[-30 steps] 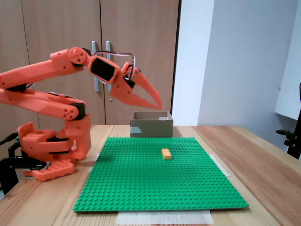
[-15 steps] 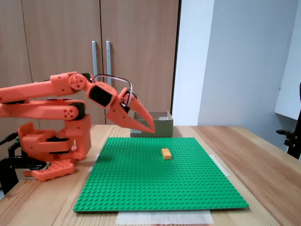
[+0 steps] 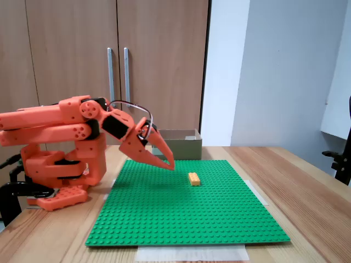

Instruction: Pick the red lego block and put it in the box.

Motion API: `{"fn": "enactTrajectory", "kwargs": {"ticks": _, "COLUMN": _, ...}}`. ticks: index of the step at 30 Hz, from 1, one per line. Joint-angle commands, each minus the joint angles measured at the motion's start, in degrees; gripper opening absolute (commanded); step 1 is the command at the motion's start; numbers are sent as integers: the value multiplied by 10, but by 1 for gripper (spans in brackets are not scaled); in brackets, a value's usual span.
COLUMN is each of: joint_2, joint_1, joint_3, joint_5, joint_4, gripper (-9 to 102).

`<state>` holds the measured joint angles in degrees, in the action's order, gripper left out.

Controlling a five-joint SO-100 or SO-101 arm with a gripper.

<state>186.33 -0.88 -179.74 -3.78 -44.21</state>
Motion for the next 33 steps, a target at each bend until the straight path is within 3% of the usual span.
{"fn": "enactTrajectory", "kwargs": {"ticks": 1, "joint_2": 6, "joint_1": 3, "joint_3": -18, "joint_5": -5, "joint_4": 9, "gripper": -1}}
{"fn": "enactTrajectory", "kwargs": {"ticks": 33, "joint_2": 6, "joint_1": 13, "joint_3": -25, "joint_5": 5, "joint_4": -16, "gripper": -1}}
